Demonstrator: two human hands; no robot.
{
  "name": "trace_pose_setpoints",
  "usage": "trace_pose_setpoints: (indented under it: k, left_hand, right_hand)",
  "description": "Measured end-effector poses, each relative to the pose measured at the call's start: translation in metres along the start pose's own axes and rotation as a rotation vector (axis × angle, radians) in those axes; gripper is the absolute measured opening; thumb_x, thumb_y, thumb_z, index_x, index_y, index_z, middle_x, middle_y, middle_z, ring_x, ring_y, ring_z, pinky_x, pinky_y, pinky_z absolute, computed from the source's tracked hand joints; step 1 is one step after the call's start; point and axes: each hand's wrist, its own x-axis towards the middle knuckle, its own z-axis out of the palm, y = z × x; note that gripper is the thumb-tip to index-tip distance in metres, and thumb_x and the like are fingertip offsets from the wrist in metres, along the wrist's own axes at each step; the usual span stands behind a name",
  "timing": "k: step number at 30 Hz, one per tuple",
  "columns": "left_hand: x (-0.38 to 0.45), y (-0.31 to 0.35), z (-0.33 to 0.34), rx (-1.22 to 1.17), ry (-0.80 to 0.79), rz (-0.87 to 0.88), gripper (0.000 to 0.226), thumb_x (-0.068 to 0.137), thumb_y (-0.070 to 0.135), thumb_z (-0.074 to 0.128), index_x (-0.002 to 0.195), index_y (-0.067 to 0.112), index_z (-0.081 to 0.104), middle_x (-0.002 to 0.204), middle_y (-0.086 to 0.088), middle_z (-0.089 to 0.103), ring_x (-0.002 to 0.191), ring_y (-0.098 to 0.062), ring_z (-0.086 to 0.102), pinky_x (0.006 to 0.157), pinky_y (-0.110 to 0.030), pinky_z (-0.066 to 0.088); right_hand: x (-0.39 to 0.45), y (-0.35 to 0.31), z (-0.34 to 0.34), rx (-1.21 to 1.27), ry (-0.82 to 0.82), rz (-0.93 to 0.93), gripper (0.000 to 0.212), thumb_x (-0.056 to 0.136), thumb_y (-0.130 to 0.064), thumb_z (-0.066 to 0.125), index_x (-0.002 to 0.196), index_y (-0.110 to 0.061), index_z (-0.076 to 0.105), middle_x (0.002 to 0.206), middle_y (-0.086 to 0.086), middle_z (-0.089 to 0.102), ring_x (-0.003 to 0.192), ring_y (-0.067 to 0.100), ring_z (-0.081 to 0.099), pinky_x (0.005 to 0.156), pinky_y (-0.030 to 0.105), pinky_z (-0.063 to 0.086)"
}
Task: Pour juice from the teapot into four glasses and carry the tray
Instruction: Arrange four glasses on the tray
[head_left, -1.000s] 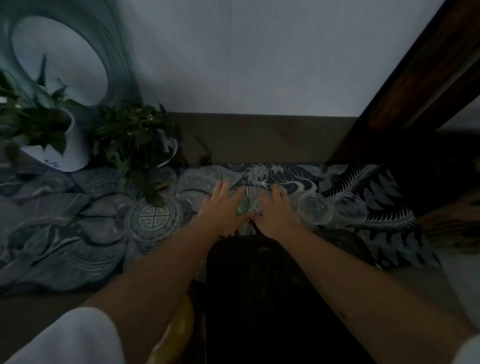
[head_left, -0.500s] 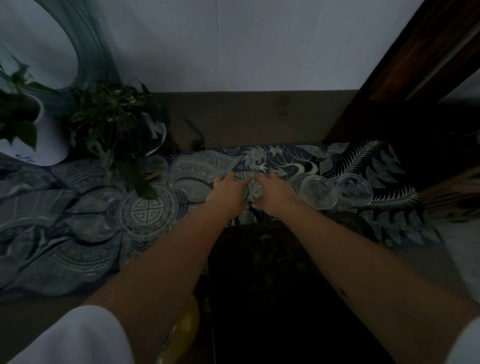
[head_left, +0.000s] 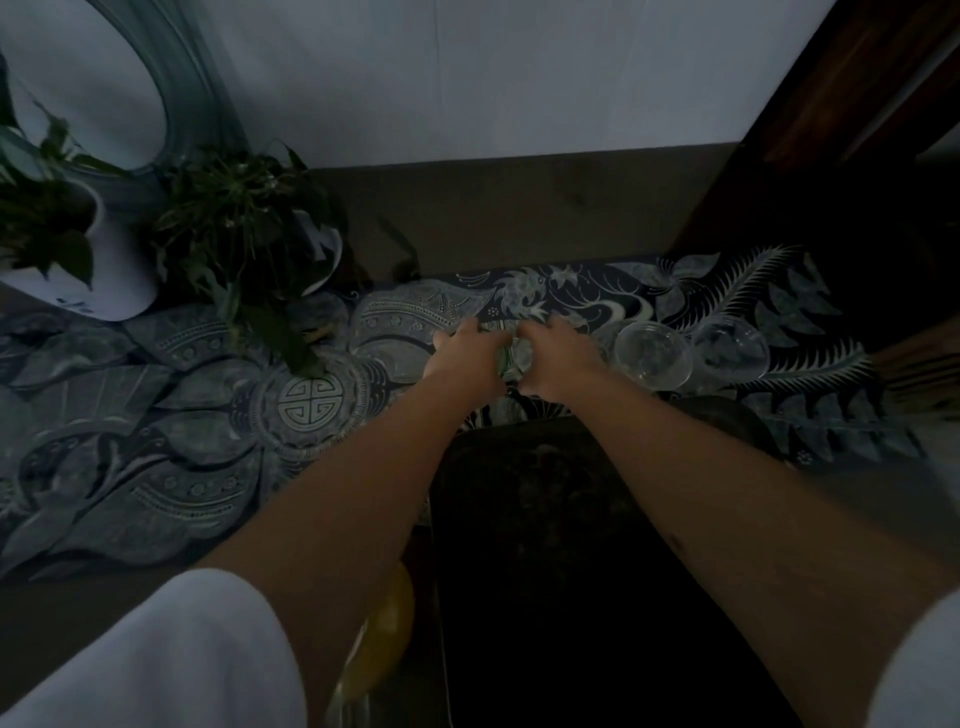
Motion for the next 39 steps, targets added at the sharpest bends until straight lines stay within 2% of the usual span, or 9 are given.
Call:
trace_pose_setpoints:
  k: [6,10,15,19,26,30,34,37,39]
  left_hand:
    - [-0.001,0.006,0.002,-0.027,0.018,-0.051,0.068,0.083,0.029,0.074,0.142,0.040,0.042,0.149,-0.009,0.031,0.133,-0.046,0.027,0.096,-0.055,0.046]
    - [-0.005,0.012,0.005,-0.069,0.055,-0.084,0.067,0.081,0.032,0.075,0.140,0.039,0.043,0.148,-0.010,0.030,0.135,-0.045,0.025,0.094,-0.056,0.047]
    - [-0.026,0.017,-0.001,-0.046,0.107,-0.087,0.067,0.081,0.034,0.076,0.139,0.039,0.044,0.147,-0.008,0.032,0.134,-0.042,0.027,0.094,-0.055,0.047]
    - [-0.052,0.027,-0.012,-0.049,0.140,-0.103,0.066,0.081,0.031,0.076,0.139,0.039,0.044,0.147,-0.007,0.032,0.134,-0.041,0.028,0.095,-0.053,0.048]
    - [-0.113,0.053,-0.008,-0.008,0.163,-0.070,0.067,0.081,0.027,0.073,0.139,0.041,0.042,0.148,-0.007,0.028,0.135,-0.041,0.028,0.094,-0.055,0.051]
    - [-0.146,0.076,0.008,-0.007,0.159,-0.061,0.067,0.080,0.028,0.073,0.138,0.040,0.041,0.145,-0.009,0.032,0.131,-0.041,0.033,0.093,-0.055,0.051]
    - [-0.173,0.102,0.034,-0.021,0.125,-0.067,0.073,0.078,0.028,0.072,0.142,0.042,0.038,0.145,-0.009,0.031,0.131,-0.042,0.033,0.098,-0.056,0.049]
    - [-0.188,0.120,0.056,-0.012,0.080,-0.070,0.075,0.080,0.030,0.071,0.145,0.039,0.035,0.150,-0.011,0.027,0.134,-0.043,0.029,0.101,-0.054,0.046]
    - [-0.196,0.131,0.071,-0.013,0.066,-0.068,0.076,0.080,0.030,0.071,0.146,0.039,0.034,0.150,-0.010,0.027,0.134,-0.041,0.029,0.101,-0.053,0.047]
  right_hand:
    - [-0.002,0.001,0.002,0.009,0.046,-0.001,0.079,0.063,-0.033,0.082,0.133,-0.030,0.044,0.137,0.016,0.043,0.119,0.043,0.050,0.094,0.049,0.044]
    - [-0.005,-0.002,-0.001,0.006,0.026,-0.037,0.077,0.062,-0.040,0.083,0.129,-0.031,0.046,0.139,0.010,0.045,0.123,0.037,0.047,0.097,0.051,0.046]
    - [-0.017,0.001,-0.008,0.058,0.086,-0.048,0.072,0.059,-0.042,0.084,0.121,-0.029,0.049,0.124,0.012,0.049,0.114,0.038,0.050,0.092,0.050,0.048]
    - [-0.039,0.005,-0.022,0.071,0.111,-0.095,0.079,0.058,-0.045,0.082,0.127,-0.030,0.047,0.125,0.013,0.048,0.115,0.042,0.049,0.092,0.052,0.048]
    - [-0.098,0.029,-0.026,0.032,0.105,-0.222,0.087,0.064,-0.026,0.082,0.139,-0.031,0.039,0.148,0.015,0.033,0.127,0.042,0.043,0.097,0.053,0.047]
    - [-0.140,0.052,-0.024,0.015,0.081,-0.249,0.081,0.065,-0.022,0.081,0.135,-0.032,0.042,0.141,0.012,0.039,0.121,0.035,0.049,0.091,0.050,0.050]
    - [-0.177,0.081,-0.015,0.016,0.038,-0.278,0.068,0.063,-0.021,0.080,0.124,-0.027,0.051,0.129,0.011,0.045,0.114,0.035,0.052,0.087,0.047,0.051]
    - [-0.200,0.105,-0.003,0.011,-0.012,-0.256,0.072,0.065,-0.025,0.079,0.128,-0.030,0.045,0.136,0.011,0.039,0.118,0.042,0.045,0.090,0.050,0.049]
    - [-0.213,0.119,0.007,-0.028,-0.025,-0.253,0.074,0.064,-0.026,0.077,0.130,-0.031,0.042,0.132,0.010,0.040,0.115,0.043,0.045,0.087,0.049,0.048]
